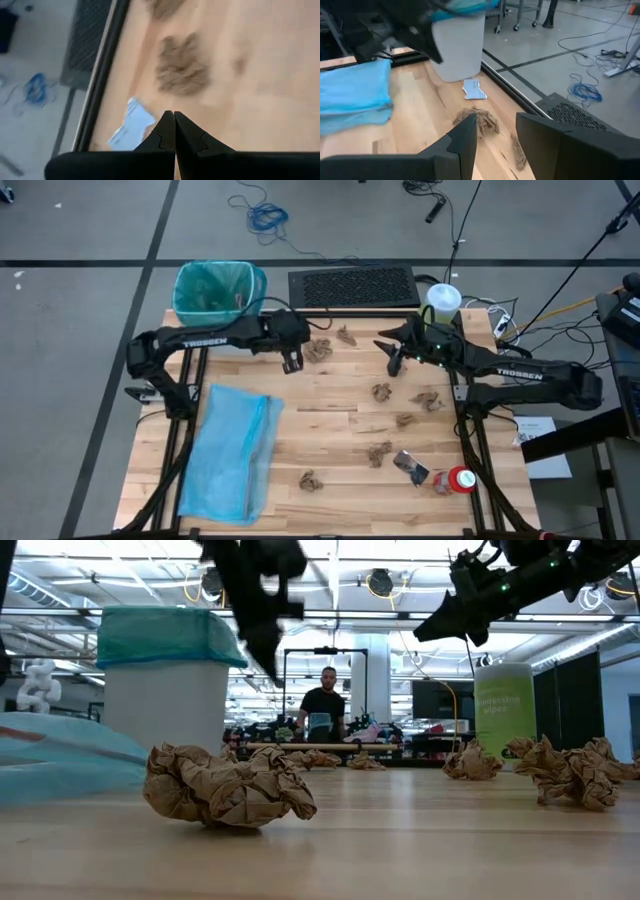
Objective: Place trash/remove bag and relplace
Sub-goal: Put the white paper into the blue trash bag inside the white trash bin
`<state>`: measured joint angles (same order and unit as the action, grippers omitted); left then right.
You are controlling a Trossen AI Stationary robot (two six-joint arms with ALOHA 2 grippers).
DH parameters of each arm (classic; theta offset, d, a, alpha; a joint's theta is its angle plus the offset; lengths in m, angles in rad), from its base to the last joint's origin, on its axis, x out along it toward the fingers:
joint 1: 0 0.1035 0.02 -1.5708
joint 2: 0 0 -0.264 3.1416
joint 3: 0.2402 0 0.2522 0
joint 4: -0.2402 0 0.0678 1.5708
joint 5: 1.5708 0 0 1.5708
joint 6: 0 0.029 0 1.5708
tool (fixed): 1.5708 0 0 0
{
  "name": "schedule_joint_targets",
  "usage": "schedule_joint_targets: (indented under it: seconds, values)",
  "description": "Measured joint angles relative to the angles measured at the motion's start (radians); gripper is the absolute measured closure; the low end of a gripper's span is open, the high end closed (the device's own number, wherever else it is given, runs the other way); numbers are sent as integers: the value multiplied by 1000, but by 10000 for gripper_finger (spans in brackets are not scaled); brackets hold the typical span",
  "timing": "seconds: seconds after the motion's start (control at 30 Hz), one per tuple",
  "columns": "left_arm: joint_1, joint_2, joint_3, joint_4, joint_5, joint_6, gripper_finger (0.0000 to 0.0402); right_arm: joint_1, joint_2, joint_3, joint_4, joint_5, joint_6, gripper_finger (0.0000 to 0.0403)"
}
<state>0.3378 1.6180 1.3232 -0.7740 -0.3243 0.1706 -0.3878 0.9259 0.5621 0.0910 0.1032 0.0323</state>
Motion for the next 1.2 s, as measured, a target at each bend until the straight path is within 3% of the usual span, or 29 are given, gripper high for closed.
schedule_joint_targets:
  seconds: [0.1,0.27,0.37,0.5,0.73,1.2]
  values:
    - [38,4,-100,81,-64,22,401,-1,14,0,3,1,-13,273]
    - [82,25,-207,181,-48,38,393,-16,31,0,10,2,-12,273]
    - [99,43,-223,205,-26,46,369,-30,46,0,13,3,-11,273]
    - [114,87,-224,252,80,58,325,-50,68,0,15,4,-11,273]
    - [157,191,-224,351,85,81,271,-66,94,0,19,7,-11,272]
    - [234,285,-220,461,86,80,275,-65,96,-1,48,6,23,272]
